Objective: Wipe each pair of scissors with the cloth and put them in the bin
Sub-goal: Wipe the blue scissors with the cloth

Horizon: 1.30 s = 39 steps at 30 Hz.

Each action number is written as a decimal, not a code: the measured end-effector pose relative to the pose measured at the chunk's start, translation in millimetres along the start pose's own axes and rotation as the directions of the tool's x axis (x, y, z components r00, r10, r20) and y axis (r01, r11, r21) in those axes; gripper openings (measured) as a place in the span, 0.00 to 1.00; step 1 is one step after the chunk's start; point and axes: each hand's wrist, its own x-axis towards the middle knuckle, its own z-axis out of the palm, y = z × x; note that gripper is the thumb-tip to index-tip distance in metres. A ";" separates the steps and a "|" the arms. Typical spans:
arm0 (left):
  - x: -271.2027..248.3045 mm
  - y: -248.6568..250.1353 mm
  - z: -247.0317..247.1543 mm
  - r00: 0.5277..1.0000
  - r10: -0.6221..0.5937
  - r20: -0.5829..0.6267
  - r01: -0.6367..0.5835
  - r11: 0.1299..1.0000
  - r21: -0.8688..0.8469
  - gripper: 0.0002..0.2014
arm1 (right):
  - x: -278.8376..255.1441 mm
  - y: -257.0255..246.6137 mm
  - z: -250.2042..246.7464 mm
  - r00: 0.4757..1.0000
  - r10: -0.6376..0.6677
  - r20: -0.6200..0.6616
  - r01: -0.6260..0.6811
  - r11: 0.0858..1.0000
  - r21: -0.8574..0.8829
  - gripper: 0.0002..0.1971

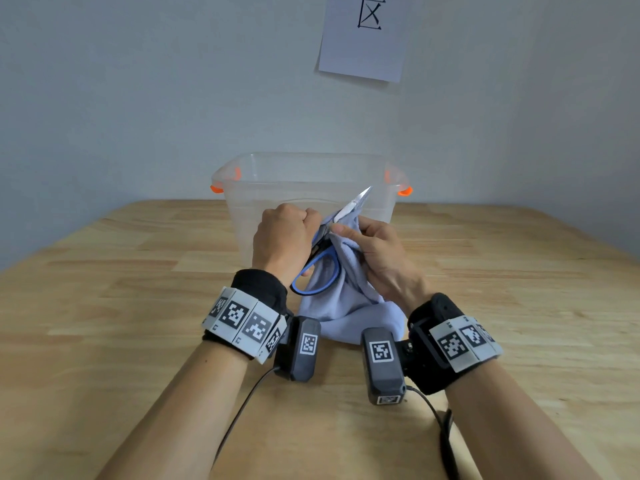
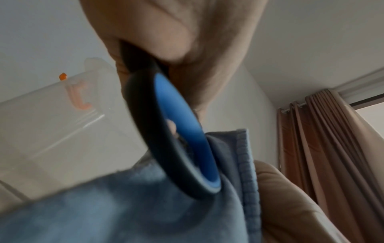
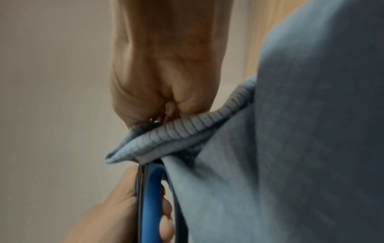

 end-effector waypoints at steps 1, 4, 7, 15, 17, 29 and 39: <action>-0.1 -0.2 -0.2 1.000 -0.003 0.001 0.003 1.000 0.002 0.26 | 0.3 -0.2 -2.0 1.000 0.011 0.024 -0.011 1.000 0.023 0.14; -1.1 -0.3 0.4 1.000 -0.004 0.012 0.004 1.000 0.007 0.26 | 0.7 1.9 -8.4 0.997 0.035 0.069 -0.040 0.997 0.070 0.18; -0.6 -0.2 1.1 1.000 -0.012 -0.017 0.012 1.000 0.006 0.26 | 0.6 2.4 -11.7 0.999 0.038 0.024 -0.040 0.995 0.090 0.18; 0.6 -0.8 1.2 0.999 -0.021 -0.045 0.020 1.000 -0.022 0.28 | 0.8 1.3 -11.8 0.997 0.082 0.008 -0.079 0.922 0.379 0.13; 1.0 -0.8 2.0 0.999 -0.020 -0.047 0.020 1.000 -0.015 0.28 | 2.0 2.9 -9.3 0.994 0.111 0.006 -0.104 0.912 0.397 0.15; 3.1 -0.1 8.6 0.991 0.065 -0.118 -0.050 0.991 0.124 0.28 | 2.0 3.1 1.6 0.993 0.116 0.030 -0.119 0.983 0.139 0.08; 5.0 -7.5 9.2 0.995 0.052 -0.083 -0.045 0.995 0.085 0.27 | 3.7 -7.3 -7.1 0.993 -0.112 -0.022 0.078 0.802 -0.592 0.24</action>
